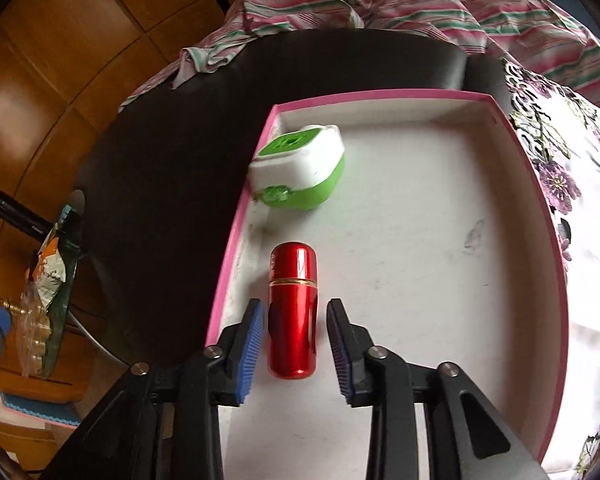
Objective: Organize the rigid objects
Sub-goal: 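Carry the red cylinder into the tray and release it with the right tool, then return both tools to the toys and grasp the black cup with the left tool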
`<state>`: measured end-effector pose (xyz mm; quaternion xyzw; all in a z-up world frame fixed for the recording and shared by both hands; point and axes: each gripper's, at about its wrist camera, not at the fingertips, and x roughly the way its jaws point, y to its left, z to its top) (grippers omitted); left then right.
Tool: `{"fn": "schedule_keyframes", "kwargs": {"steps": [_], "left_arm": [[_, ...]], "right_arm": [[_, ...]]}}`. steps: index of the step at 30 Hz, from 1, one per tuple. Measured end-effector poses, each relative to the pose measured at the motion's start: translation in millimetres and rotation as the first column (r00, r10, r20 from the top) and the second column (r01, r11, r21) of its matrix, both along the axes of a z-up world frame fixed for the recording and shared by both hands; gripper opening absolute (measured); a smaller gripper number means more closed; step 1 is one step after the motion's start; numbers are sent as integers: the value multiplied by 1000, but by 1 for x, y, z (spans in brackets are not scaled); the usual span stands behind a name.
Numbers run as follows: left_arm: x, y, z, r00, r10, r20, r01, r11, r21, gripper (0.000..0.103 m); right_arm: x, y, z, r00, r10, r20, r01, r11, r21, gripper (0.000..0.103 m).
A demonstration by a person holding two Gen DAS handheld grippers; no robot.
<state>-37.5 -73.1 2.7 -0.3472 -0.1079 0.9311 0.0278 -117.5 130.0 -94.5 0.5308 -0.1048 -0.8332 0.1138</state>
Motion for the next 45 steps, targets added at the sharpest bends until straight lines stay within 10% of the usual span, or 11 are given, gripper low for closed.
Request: {"fn": "schedule_keyframes", "kwargs": {"steps": [24, 35, 45], "left_arm": [[3, -20, 19, 995, 92, -39, -92, 996, 7, 71], [-3, 38, 11, 994, -112, 7, 112, 992, -50, 71], [10, 132, 4, 919, -393, 31, 394, 913, -111, 71]], "right_arm": [[68, 42, 48, 981, -49, -188, 71, 991, 116, 33], [107, 138, 65, 957, -226, -184, 252, 958, 135, 34], [183, 283, 75, 845, -520, -129, 535, 827, 174, 34]]}}
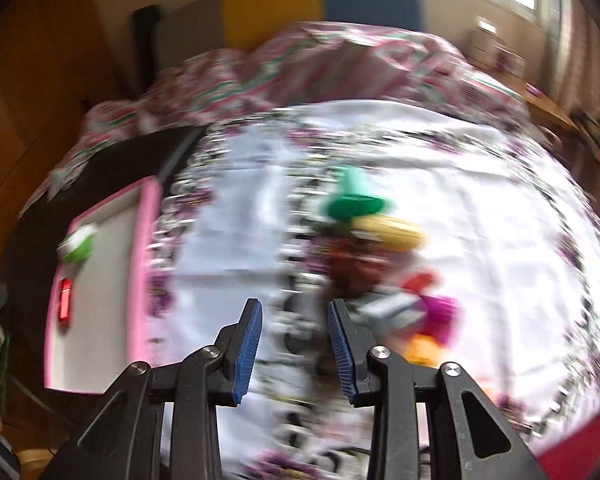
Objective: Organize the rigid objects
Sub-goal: 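Return both tools to the toys and grasp the black cup with the left tool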
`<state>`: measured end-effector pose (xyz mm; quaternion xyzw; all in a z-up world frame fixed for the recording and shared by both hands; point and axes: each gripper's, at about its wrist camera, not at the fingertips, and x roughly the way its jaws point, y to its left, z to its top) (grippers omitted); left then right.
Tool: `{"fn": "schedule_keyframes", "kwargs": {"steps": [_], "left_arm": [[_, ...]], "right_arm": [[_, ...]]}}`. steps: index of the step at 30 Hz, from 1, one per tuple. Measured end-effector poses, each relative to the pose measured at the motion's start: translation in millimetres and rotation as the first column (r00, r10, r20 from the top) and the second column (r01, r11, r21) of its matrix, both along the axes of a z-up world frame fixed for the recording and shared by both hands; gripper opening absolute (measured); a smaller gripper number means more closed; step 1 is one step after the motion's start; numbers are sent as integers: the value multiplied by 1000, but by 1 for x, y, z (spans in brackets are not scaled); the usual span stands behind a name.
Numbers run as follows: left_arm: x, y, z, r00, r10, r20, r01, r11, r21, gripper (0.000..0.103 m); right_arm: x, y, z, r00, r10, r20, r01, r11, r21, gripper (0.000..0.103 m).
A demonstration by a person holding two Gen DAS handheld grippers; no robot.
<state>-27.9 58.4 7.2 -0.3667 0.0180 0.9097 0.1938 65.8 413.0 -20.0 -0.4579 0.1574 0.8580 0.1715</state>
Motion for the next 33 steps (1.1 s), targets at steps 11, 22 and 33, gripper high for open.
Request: {"fn": "schedule_keyframes", "kwargs": {"steps": [11, 22, 33], "left_arm": [[33, 123, -15, 924, -377, 61, 379, 924, -43, 71], [46, 261, -42, 751, -648, 125, 659, 747, -91, 71], [44, 345, -79, 611, -761, 219, 791, 584, -180, 76]], "right_arm": [[89, 105, -18, 957, -279, 77, 286, 952, -106, 36], [106, 120, -29, 945, -327, -6, 311, 903, -297, 36], [109, 122, -31, 942, -333, -29, 303, 888, -346, 36]]}}
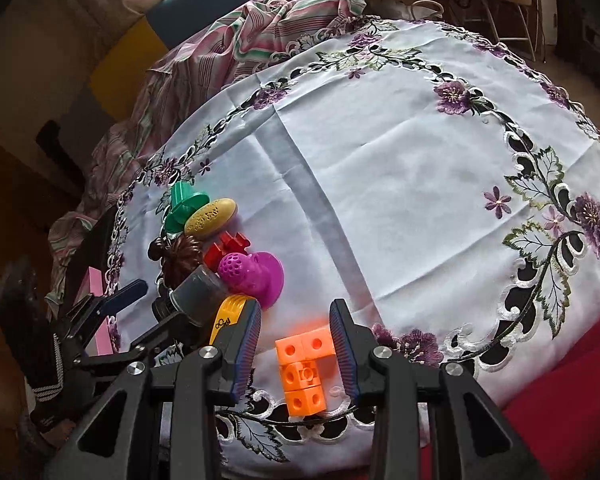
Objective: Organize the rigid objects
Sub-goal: 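Return both tools to the toys and grasp the black cup with the left tool, then carry black cup toward tray with left tool while right tool grasps yellow piece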
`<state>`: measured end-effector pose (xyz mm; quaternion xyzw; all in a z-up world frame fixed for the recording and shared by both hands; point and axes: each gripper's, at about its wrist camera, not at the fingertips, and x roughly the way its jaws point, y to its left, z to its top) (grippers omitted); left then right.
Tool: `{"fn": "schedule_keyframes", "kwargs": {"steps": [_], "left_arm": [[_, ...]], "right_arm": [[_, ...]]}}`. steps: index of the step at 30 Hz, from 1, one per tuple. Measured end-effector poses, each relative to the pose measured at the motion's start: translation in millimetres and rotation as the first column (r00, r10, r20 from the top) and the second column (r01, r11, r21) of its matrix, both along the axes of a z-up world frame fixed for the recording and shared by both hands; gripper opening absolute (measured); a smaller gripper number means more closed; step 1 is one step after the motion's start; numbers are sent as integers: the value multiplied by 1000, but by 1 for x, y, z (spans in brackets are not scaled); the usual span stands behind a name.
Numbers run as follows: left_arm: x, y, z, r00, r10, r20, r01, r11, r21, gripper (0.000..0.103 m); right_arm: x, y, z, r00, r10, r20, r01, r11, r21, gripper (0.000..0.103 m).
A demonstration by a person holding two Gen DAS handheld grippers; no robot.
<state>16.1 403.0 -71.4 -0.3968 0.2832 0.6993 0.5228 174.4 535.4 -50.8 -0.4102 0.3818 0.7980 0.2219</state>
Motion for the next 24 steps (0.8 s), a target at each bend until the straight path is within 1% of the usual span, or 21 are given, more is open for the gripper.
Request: {"fn": "schedule_keyframes", "kwargs": {"steps": [2, 5, 6, 7, 8, 9, 10, 11, 14, 19, 24], "left_arm": [[-2, 6, -6, 1000, -23, 14, 23, 1000, -21, 76], [-1, 11, -8, 998, -62, -14, 62, 998, -21, 75], [-1, 12, -7, 997, -68, -22, 68, 998, -19, 70], [-2, 12, -7, 997, -74, -25, 73, 997, -19, 68], [-1, 12, -8, 996, -85, -15, 84, 996, -21, 61], [-1, 12, -10, 995, -101, 16, 101, 994, -31, 49], [-1, 11, -14, 993, -110, 42, 112, 993, -46, 48], [1, 8, -15, 994, -108, 29, 109, 993, -36, 48], [1, -2, -10, 996, -82, 42, 82, 997, -2, 43], [-9, -31, -1, 993, 14, 118, -21, 998, 55, 43], [-7, -62, 0, 987, 88, 136, -101, 991, 89, 43]], "right_arm": [[0, 1, 0, 1000, 1, -4, -1, 1000, -2, 36], [0, 0, 0, 1000, 2, -4, -2, 1000, 3, 36], [-1, -1, 0, 1000, 5, -4, -5, 1000, 3, 36], [-1, -1, 0, 1000, 5, -2, -5, 1000, 2, 36], [-1, -1, 0, 1000, 3, 0, -3, 1000, 2, 36], [-1, -1, -1, 1000, 3, 1, -3, 1000, 2, 36], [-1, -1, -1, 1000, 5, 1, -5, 1000, 0, 36], [-1, -1, -1, 1000, 4, 3, -4, 1000, -3, 36], [-1, 0, -2, 1000, 4, 7, -4, 1000, -4, 36], [-3, -1, -3, 1000, 11, 23, -11, 1000, -11, 36], [-8, -3, -5, 998, 30, 56, -30, 1000, -6, 36]]}}
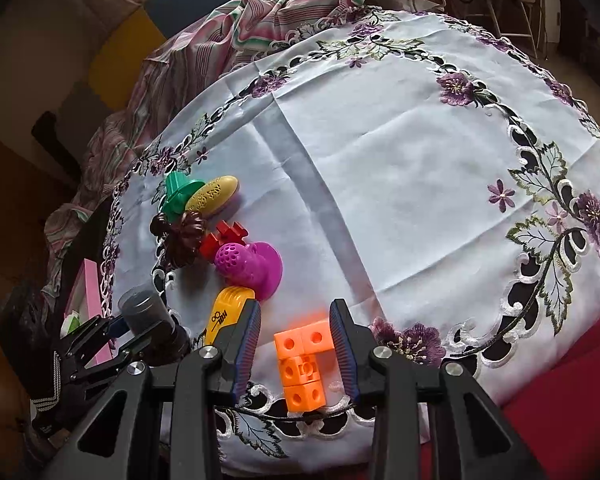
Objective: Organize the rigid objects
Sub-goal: 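Carry black cup toward tray with left tool while right tool grasps yellow piece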
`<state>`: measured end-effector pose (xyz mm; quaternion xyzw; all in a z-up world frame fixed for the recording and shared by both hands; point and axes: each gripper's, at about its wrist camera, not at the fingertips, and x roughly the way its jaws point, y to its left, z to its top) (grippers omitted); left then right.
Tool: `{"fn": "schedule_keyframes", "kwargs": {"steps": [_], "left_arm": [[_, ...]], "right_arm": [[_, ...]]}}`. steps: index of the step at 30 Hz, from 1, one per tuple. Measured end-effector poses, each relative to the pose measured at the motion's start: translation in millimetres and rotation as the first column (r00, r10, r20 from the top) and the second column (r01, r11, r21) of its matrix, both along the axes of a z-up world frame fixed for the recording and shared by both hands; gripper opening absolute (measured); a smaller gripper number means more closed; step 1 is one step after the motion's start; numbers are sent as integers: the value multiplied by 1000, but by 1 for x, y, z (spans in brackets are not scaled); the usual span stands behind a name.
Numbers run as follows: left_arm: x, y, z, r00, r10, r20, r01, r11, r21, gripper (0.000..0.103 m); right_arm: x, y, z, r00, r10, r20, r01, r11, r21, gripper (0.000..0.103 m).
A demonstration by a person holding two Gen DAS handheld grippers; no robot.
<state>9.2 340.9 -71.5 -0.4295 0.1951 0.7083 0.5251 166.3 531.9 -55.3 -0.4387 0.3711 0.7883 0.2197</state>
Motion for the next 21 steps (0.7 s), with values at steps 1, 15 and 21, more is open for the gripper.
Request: {"fn": "schedule_keyframes", "kwargs": {"steps": [1, 15, 21], "left_arm": [[1, -7, 0, 1000, 14, 5, -14, 1000, 8, 43], [5, -78, 15, 988, 150, 30, -152, 984, 88, 43], [4, -101, 24, 979, 197, 60, -203, 971, 124, 43]], "right_arm": [[-2, -2, 0, 1000, 9, 12, -9, 1000, 10, 36], [-69, -48, -18, 982, 151, 116, -152, 988, 4, 36], [-93, -69, -37, 952, 216, 217, -241, 966, 97, 27]]}}
